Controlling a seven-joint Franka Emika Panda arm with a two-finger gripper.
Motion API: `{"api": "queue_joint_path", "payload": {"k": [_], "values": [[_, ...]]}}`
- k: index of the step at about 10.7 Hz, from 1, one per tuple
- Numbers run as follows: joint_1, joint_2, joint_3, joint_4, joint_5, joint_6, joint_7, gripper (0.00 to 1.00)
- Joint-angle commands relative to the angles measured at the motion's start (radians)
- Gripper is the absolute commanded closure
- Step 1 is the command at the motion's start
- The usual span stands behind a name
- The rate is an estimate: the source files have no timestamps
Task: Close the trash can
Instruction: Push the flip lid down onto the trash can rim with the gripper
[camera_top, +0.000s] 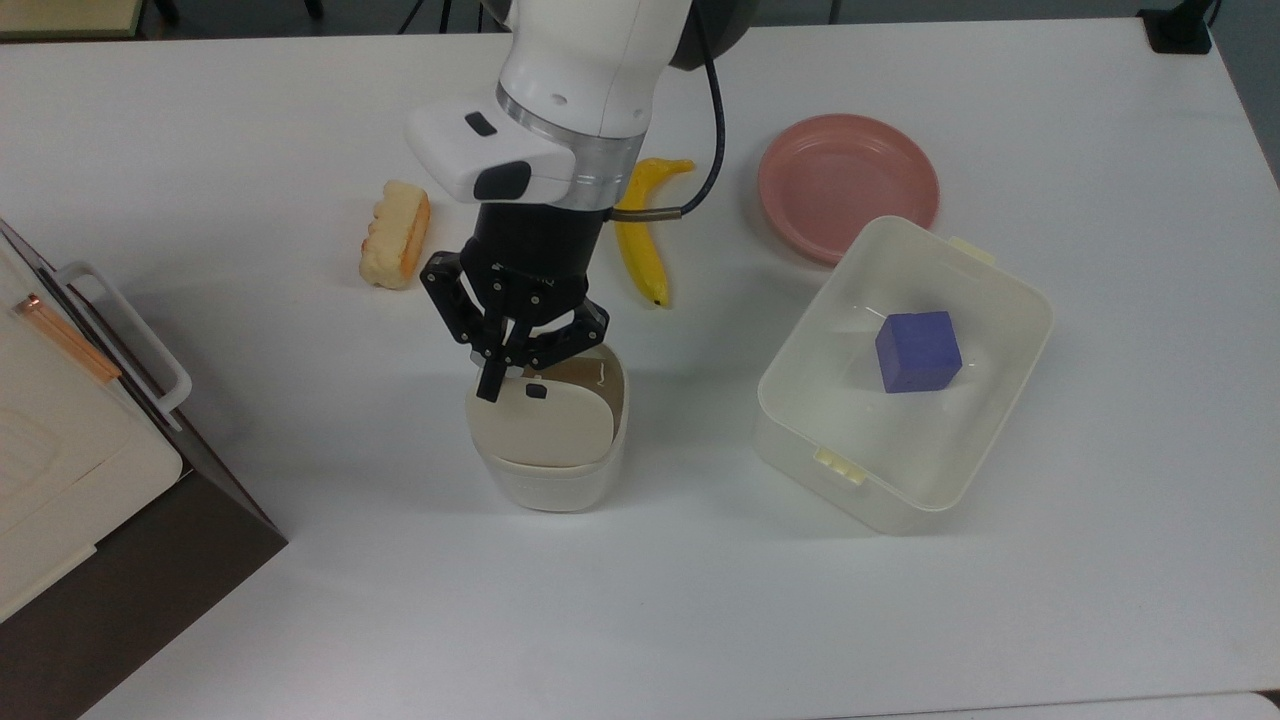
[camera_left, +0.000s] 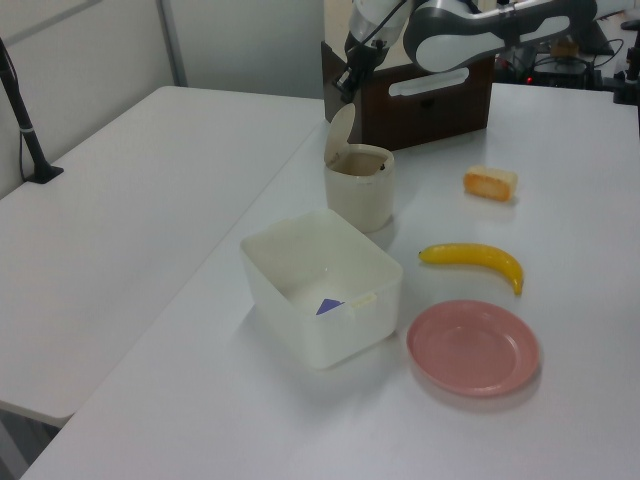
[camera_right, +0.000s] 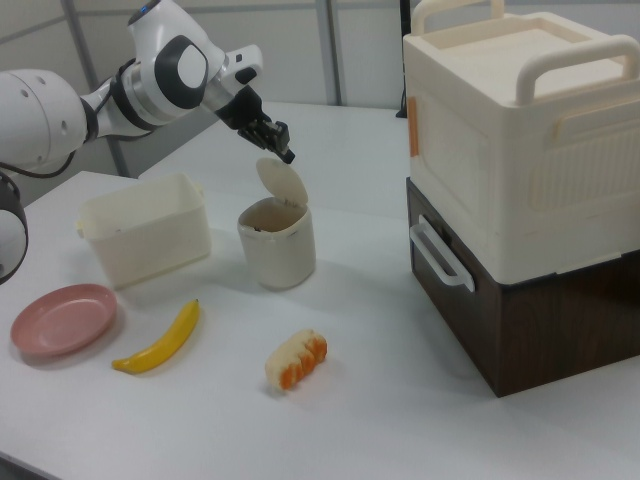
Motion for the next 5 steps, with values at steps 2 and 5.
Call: {"api": "queue_joint_path", "payload": {"k": [2, 5], "values": [[0.012, 0.019, 0.003, 0.013, -0.019, 0.013, 0.029, 1.00], [0.010, 0.017, 0.017, -0.015, -0.033, 0.010, 0.029, 1.00]]}}
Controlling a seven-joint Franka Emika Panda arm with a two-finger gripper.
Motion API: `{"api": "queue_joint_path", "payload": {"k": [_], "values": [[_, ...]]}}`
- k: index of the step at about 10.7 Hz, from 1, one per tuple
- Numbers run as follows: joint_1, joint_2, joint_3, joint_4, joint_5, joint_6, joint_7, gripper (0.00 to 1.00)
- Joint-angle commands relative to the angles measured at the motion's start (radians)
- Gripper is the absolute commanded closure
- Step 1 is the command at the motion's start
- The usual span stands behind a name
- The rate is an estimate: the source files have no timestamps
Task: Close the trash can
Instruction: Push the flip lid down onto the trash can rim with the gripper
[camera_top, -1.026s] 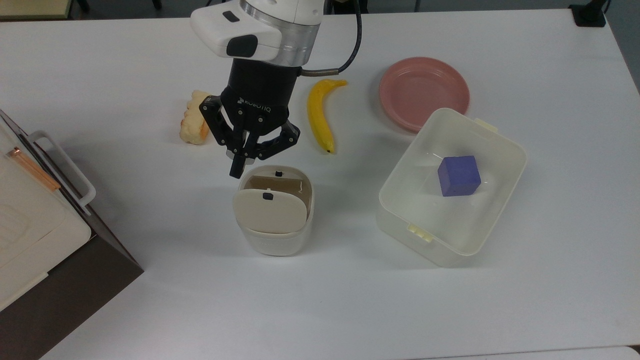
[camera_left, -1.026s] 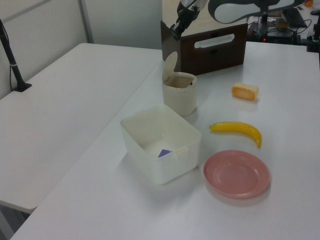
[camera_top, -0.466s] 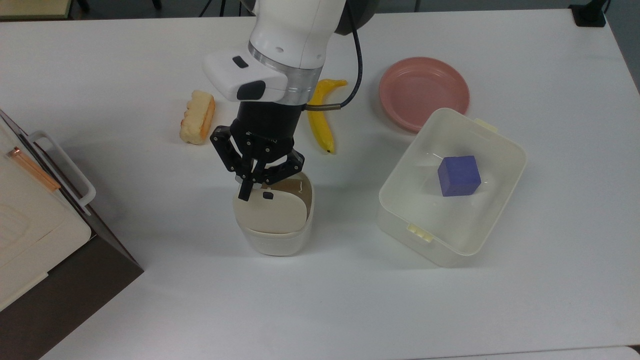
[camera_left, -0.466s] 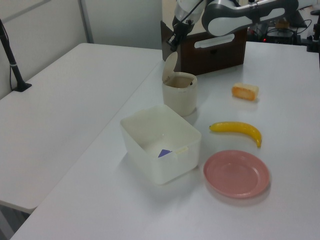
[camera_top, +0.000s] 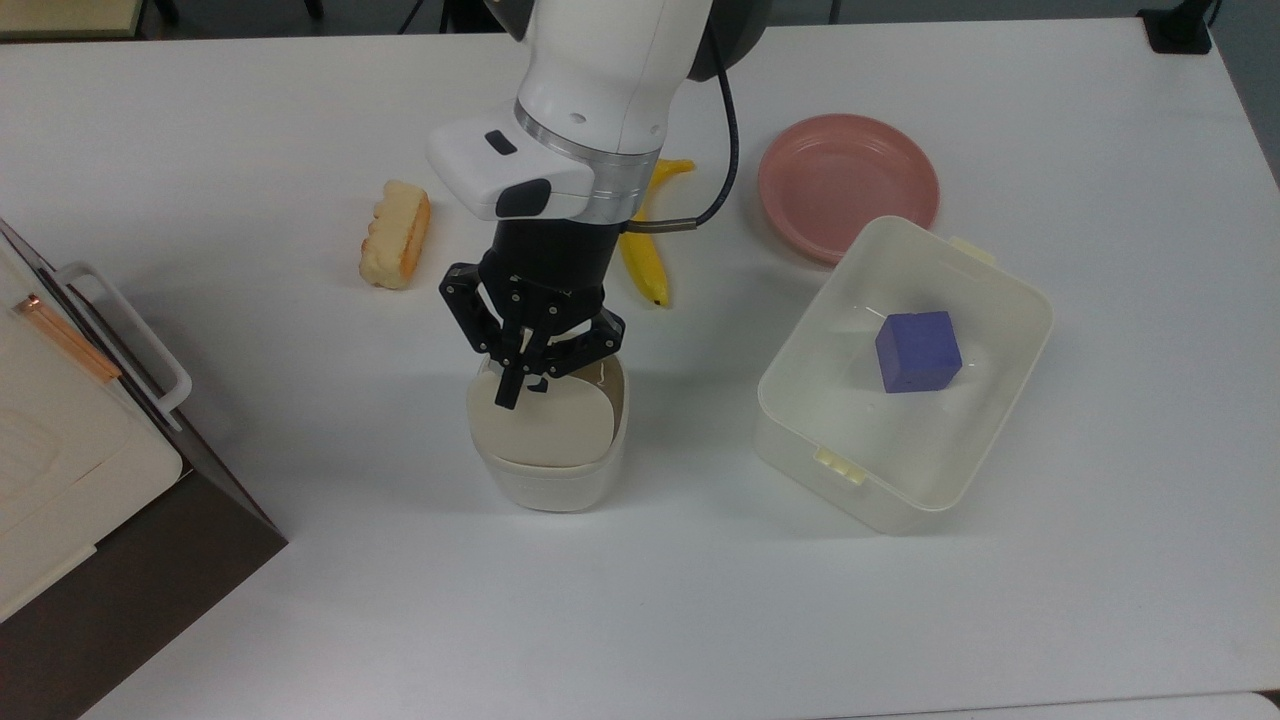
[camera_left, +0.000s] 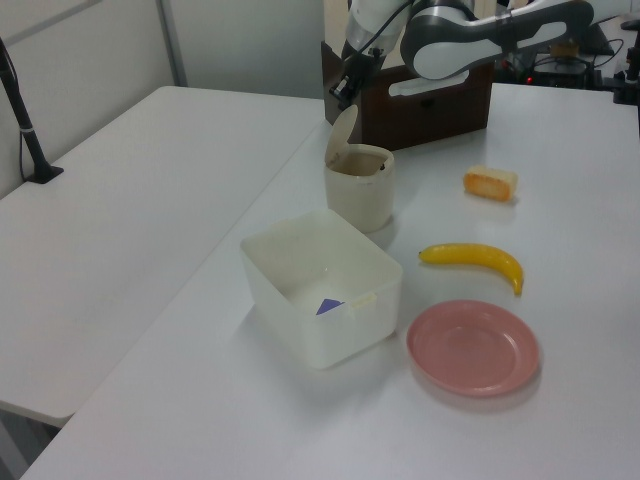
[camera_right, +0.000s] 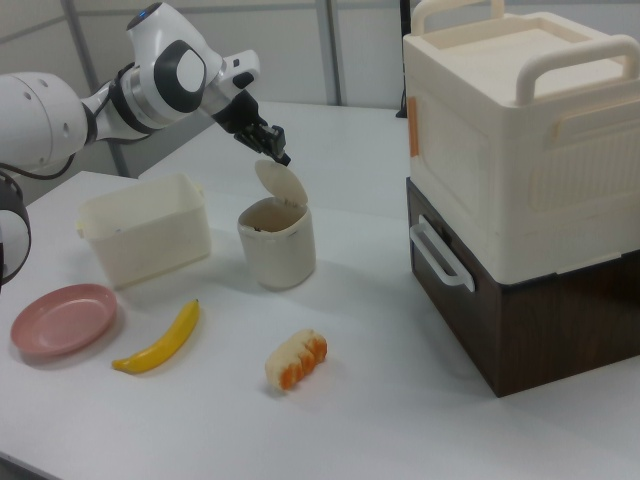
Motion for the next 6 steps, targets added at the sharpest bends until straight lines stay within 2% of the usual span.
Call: {"api": "queue_joint_path", "payload": {"k": [1, 4, 6], "values": [[0.006, 0.005, 0.005, -0.025, -0.033, 0.010, 0.028, 1.00], [0.001, 0.005, 0.007, -0.065, -0.034, 0.010, 0.027, 1.00], [0.001, 0.002, 0.007, -0.091, -0.065, 0.008, 0.028, 1.00]]}}
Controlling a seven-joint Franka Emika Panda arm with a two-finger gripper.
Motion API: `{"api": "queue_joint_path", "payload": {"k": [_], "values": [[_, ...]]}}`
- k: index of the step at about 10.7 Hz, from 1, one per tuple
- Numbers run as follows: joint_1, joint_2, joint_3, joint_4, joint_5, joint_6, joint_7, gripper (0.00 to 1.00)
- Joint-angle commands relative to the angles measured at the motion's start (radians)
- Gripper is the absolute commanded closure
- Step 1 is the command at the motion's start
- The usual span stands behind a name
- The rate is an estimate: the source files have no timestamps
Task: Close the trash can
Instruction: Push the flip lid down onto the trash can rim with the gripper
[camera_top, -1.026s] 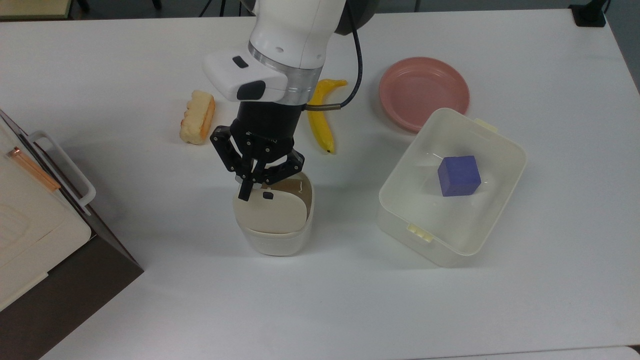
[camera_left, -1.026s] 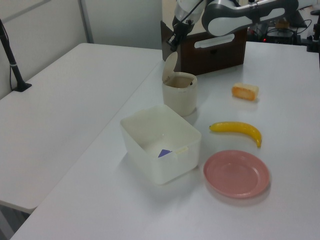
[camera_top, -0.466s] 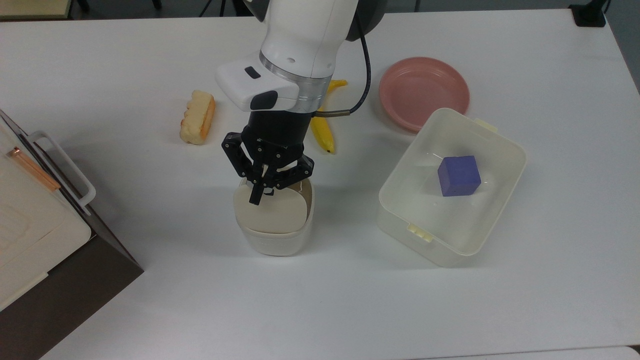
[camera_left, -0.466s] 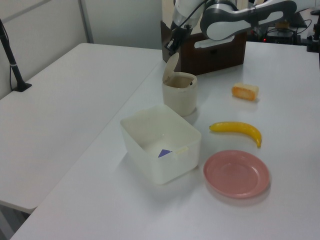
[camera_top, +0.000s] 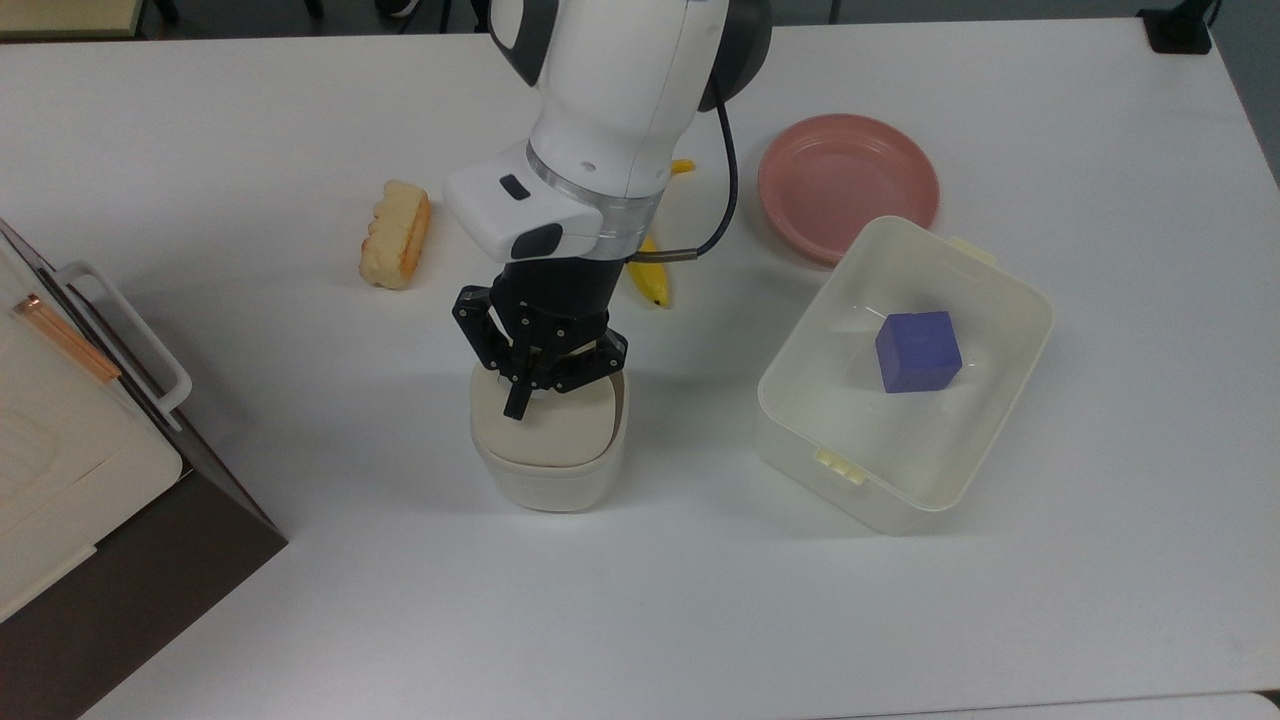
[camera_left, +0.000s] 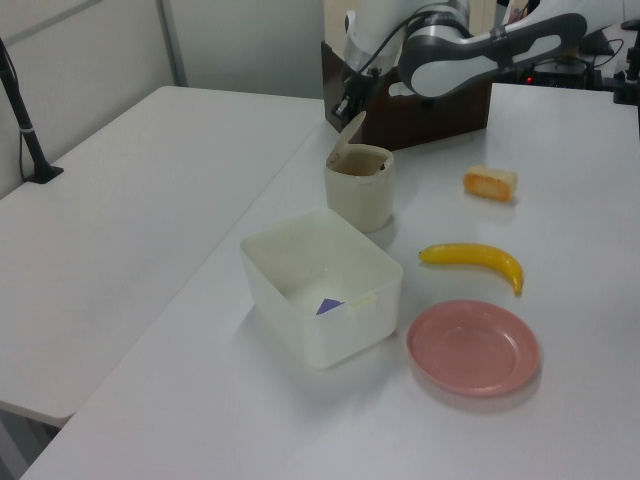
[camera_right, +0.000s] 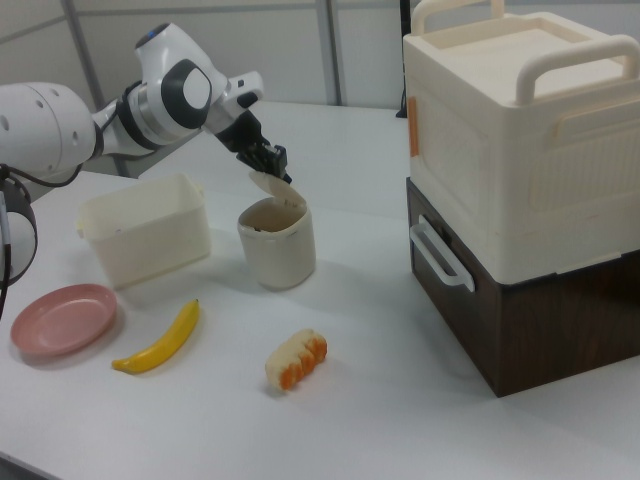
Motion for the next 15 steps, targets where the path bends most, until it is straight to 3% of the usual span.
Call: {"api": "queue_joint_path", "payload": {"k": [1, 6, 7, 15], "values": [[0.002, -0.026, 0.001, -0.072, -0.052, 0.008, 0.028, 1.00], [0.006, -0.081, 0.004, -0.172, -0.102, 0.004, 0.028, 1.00], [0.000, -0.089, 0.030, -0.186, -0.108, 0.004, 0.028, 1.00], [0.019, -0.089, 0.055, -0.257, -0.150, -0.004, 0.044, 1.00]]}}
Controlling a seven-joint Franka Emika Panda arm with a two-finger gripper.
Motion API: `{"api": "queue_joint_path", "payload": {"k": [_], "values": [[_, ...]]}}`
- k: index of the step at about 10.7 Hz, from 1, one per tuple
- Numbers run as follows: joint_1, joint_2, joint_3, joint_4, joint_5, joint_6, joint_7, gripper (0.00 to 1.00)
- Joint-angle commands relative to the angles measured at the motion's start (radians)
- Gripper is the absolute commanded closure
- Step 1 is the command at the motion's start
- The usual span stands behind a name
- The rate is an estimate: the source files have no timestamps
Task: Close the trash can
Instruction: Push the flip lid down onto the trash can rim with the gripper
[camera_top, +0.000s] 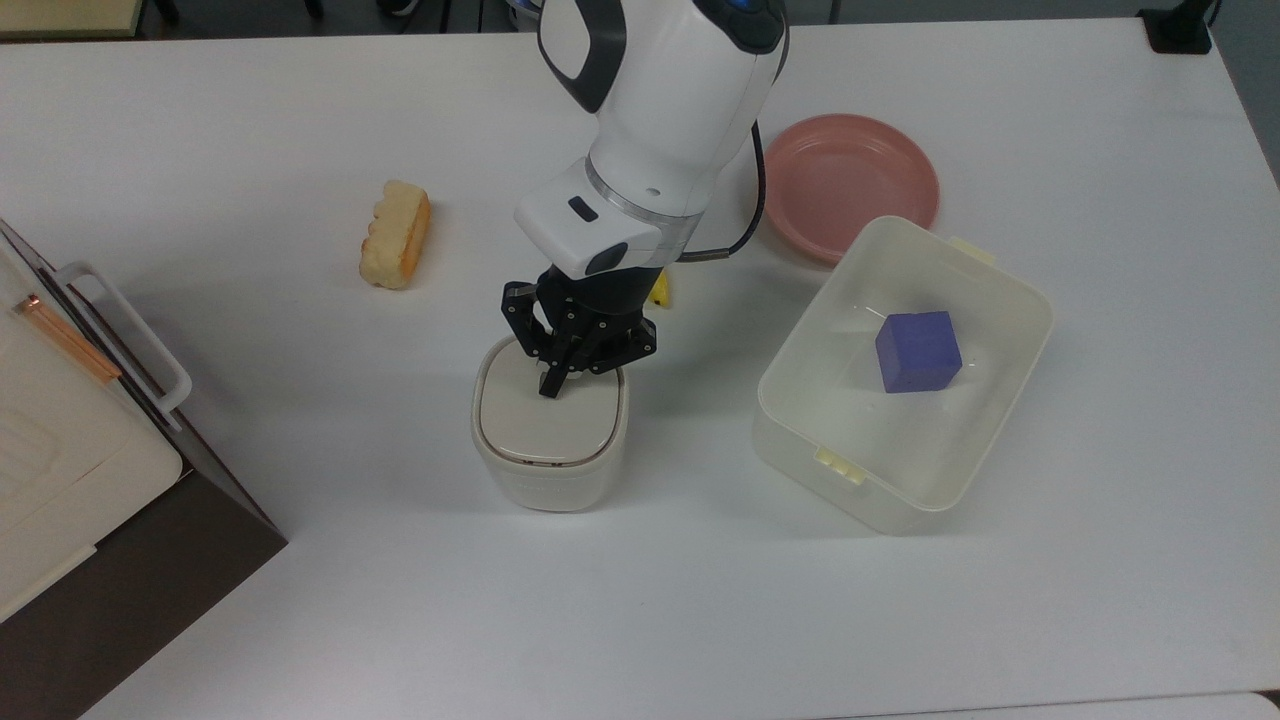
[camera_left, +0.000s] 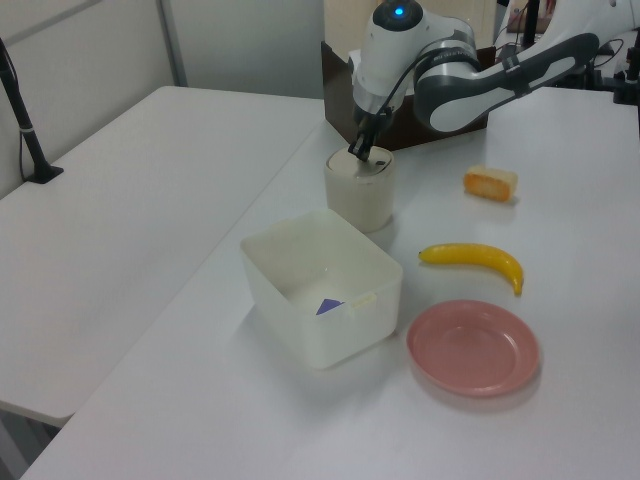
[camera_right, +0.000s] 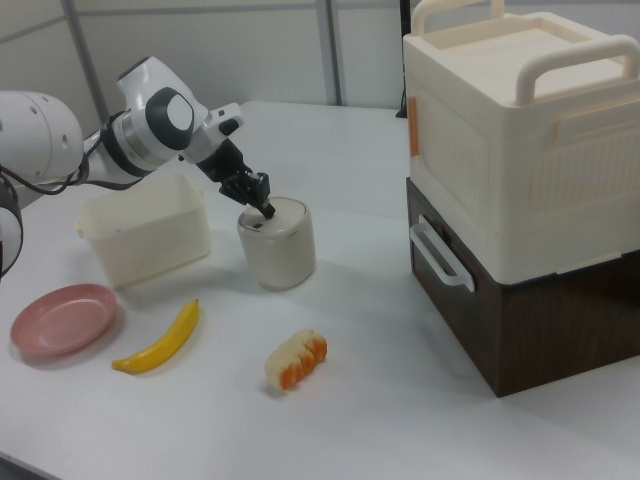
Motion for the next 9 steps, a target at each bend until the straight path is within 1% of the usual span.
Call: {"api": "queue_joint_path", "payload": {"k": [1, 3, 4, 5, 6, 8, 9], "values": [[0.012, -0.040, 0.002, -0.111, -0.048, -0.004, 0.044, 1.00], [0.012, -0.031, 0.003, -0.134, -0.106, -0.001, 0.094, 1.00], [0.009, -0.032, 0.008, -0.137, -0.117, 0.002, 0.113, 1.00], [0.000, -0.045, 0.010, -0.122, -0.100, 0.000, 0.116, 1.00], [-0.011, -0.087, 0.011, -0.107, -0.041, -0.003, 0.112, 1.00], [-0.052, -0.165, 0.011, -0.104, 0.146, -0.027, 0.051, 1.00], [-0.078, -0.208, 0.011, -0.102, 0.233, -0.089, -0.007, 1.00]]}}
